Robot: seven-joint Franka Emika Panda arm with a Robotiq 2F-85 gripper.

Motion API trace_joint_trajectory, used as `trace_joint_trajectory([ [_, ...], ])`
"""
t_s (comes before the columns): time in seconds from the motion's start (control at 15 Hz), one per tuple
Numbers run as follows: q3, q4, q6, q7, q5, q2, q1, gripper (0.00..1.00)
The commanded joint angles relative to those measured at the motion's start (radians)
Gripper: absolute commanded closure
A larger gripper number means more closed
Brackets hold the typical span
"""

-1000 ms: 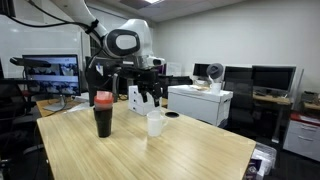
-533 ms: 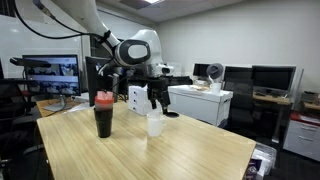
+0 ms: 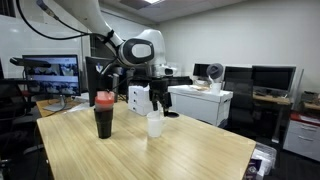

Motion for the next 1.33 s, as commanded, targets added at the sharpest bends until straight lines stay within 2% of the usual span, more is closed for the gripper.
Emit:
trace_joint_trajectory([
  [0.0, 0.016, 0.035, -0.069, 0.005, 0.020, 0.000, -0.025, 0.00],
  [0.13, 0.026, 0.067, -0.143, -0.010, 0.063, -0.015, -0.042, 0.00],
  [0.33, 0.026, 0.112, -0.177, -0.005, 0.092, -0.001, -0.053, 0.00],
  [1.27, 0.018, 0.126, -0.203, 0.020, 0.063, 0.071, -0.049, 0.00],
])
